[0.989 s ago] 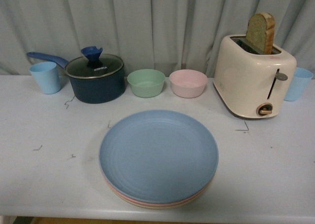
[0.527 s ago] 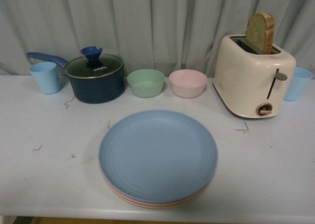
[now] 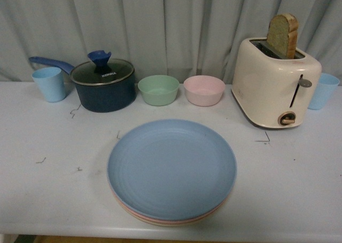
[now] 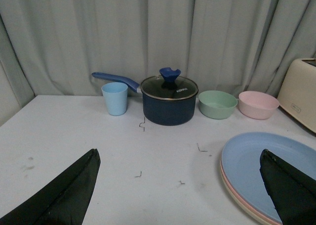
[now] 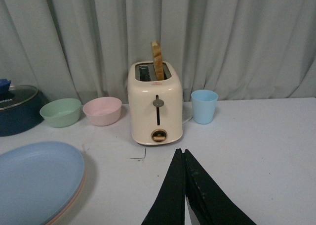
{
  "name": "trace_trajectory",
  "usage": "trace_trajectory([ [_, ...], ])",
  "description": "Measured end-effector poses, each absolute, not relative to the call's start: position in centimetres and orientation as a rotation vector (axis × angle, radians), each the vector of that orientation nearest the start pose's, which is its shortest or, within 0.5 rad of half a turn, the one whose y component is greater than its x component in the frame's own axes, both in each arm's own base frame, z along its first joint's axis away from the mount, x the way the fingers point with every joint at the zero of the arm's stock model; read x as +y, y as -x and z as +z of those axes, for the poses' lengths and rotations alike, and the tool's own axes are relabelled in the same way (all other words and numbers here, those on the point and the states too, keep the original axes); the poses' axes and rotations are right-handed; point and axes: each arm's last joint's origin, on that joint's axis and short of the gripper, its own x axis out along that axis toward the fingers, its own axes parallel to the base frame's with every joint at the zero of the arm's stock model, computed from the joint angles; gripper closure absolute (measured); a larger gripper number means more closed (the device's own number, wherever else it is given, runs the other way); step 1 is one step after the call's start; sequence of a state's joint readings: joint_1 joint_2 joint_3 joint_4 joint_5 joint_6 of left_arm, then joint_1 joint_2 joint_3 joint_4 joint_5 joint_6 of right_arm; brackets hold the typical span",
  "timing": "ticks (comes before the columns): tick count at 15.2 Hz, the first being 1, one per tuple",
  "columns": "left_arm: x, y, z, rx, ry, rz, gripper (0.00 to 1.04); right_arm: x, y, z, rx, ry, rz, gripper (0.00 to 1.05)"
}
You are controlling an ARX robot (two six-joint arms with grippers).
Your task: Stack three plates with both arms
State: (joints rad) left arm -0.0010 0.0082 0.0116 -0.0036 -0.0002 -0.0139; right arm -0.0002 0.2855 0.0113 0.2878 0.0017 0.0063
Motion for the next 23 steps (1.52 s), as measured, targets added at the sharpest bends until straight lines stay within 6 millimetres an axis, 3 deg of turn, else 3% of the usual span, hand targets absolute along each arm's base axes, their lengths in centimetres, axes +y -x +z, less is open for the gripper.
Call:
trace_trajectory([
  [6,0.0,-9.8,16.6,0.000,0.014,-0.001,0.07,0.0,-10.8,17.0,-0.013,-0.006,-0.002,1.03],
  [8,0.0,-9.8,16.6,0.001,0.014,-0.001,0.07,0.0,-9.7,16.9,-0.022,-0.006,0.000,1.03],
  [12,0.0,-9.8,16.6,0.000,0.014,-0.001,0.07,0.0,-9.7,16.7,-0.004,-0.006,0.000,1.01],
  [15,0.0,-9.8,16.7,0.000,0.014,-0.001,0.07,0.0,-9.7,16.7,-0.004,-0.006,0.000,0.56],
  [19,0.0,-9.8,16.7,0.000,0.014,-0.001,0.07,0.0,-9.7,16.7,-0.004,-0.006,0.000,0.19],
  [21,0.0,-9.8,16.6,0.001,0.014,-0.001,0.07,0.0,-9.7,16.7,-0.004,-0.006,0.000,0.07],
  [23,0.0,-9.8,16.6,0.000,0.014,-0.001,0.07,0.0,-9.7,16.7,-0.004,-0.006,0.000,0.07],
])
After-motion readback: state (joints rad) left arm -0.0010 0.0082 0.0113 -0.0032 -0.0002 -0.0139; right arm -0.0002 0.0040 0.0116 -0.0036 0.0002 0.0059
